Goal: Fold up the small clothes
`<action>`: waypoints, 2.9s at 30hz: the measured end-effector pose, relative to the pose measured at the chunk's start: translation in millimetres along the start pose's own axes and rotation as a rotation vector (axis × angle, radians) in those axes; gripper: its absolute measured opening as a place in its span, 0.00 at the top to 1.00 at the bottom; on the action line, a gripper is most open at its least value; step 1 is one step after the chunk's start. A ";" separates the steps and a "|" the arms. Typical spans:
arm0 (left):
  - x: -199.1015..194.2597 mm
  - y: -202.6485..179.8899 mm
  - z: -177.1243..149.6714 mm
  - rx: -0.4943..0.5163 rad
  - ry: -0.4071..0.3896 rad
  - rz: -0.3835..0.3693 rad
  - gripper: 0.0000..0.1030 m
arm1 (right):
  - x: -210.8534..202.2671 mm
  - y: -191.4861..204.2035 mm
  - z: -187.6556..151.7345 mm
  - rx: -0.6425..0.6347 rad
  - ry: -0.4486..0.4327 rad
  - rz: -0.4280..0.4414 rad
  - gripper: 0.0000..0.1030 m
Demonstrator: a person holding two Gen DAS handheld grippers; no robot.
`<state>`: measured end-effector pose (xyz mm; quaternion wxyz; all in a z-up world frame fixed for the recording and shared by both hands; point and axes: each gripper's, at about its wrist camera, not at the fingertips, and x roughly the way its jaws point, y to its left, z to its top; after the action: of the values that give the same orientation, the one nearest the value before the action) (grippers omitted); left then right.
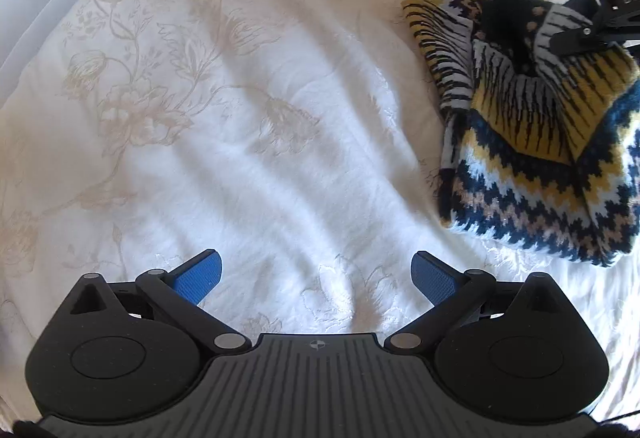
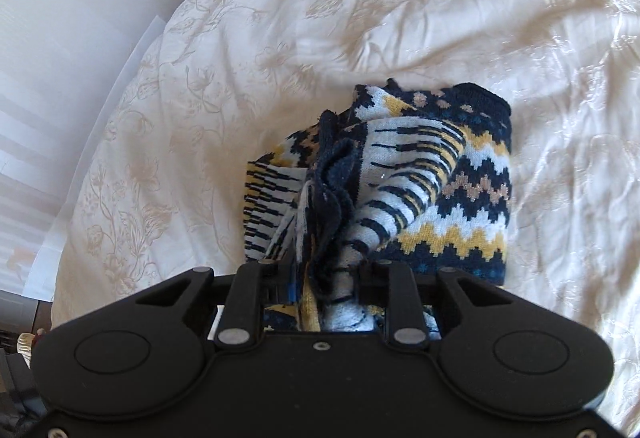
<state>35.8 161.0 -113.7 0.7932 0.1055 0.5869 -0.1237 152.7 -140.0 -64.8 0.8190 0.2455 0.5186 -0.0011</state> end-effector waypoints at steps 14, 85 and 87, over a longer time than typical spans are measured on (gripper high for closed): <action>-18.1 -26.8 21.2 0.081 -0.068 -0.072 0.00 | -3.9 39.2 -5.8 -0.133 -0.084 0.166 0.35; 29.9 -86.4 23.8 0.154 -0.093 -0.288 0.00 | 33.9 -100.9 -14.1 0.007 0.002 -0.054 0.00; 39.2 -92.1 30.4 0.161 -0.090 -0.292 0.00 | 38.7 -99.2 -10.2 0.006 0.006 -0.040 0.00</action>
<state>44.8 61.4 -144.4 0.7813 0.0767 0.5481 -0.2886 136.5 -213.4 -140.9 0.8165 0.2376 0.5259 -0.0185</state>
